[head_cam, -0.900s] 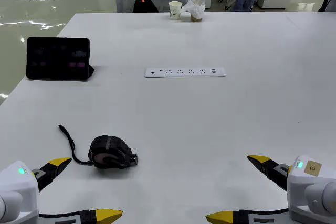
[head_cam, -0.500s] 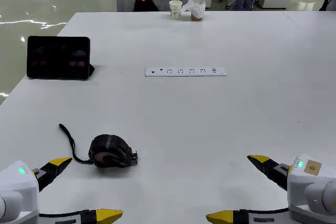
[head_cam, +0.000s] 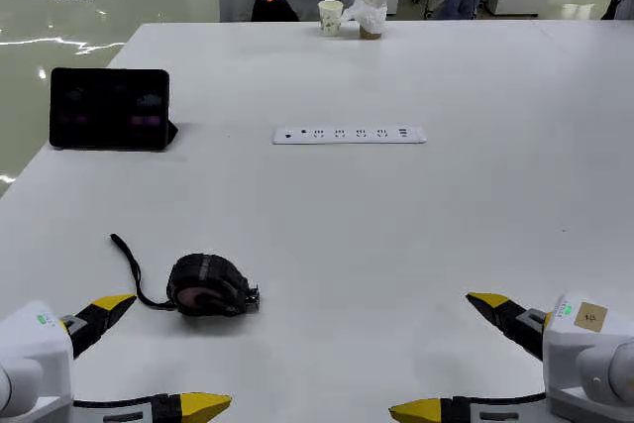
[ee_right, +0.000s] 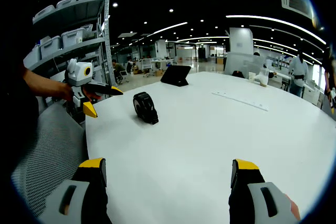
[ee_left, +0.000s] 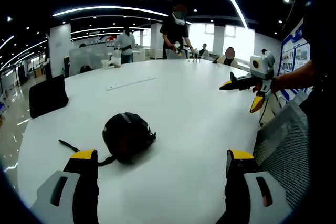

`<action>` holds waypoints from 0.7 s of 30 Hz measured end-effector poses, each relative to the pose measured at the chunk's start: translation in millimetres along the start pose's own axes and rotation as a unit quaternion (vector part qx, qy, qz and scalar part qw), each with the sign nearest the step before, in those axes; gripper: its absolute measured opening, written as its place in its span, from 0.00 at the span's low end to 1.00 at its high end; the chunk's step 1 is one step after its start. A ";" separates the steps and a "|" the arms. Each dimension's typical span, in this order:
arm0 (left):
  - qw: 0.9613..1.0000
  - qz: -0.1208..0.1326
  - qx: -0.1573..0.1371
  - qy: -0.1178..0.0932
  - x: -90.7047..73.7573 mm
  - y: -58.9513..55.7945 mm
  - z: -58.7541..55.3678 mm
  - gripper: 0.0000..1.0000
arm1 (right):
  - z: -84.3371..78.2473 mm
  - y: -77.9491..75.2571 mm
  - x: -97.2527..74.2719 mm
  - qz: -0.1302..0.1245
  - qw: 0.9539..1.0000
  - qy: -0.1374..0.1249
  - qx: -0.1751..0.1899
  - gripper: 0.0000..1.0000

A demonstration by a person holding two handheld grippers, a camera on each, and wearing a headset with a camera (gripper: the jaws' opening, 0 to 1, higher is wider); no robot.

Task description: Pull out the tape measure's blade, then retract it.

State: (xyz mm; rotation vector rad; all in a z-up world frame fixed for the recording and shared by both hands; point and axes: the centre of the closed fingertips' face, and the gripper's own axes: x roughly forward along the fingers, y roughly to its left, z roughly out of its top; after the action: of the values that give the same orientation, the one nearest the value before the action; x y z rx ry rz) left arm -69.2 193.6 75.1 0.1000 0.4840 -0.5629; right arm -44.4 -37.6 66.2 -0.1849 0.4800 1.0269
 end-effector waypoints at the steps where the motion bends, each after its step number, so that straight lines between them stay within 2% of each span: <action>1: 1.000 0.000 0.001 0.000 0.0 0.3 0.2 0.99 | -0.5 0.2 -0.1 0.001 1.000 0.001 0.001 0.99; 21: 1.000 -0.003 0.005 0.003 2.9 3.1 2.0 0.99 | -1.7 -2.3 2.1 0.009 1.000 0.013 -0.006 0.99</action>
State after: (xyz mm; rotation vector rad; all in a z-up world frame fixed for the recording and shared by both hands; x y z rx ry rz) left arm -64.6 194.4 75.4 0.1096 0.4882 -0.5700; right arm -42.1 -37.8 63.5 -0.2043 0.5003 1.0455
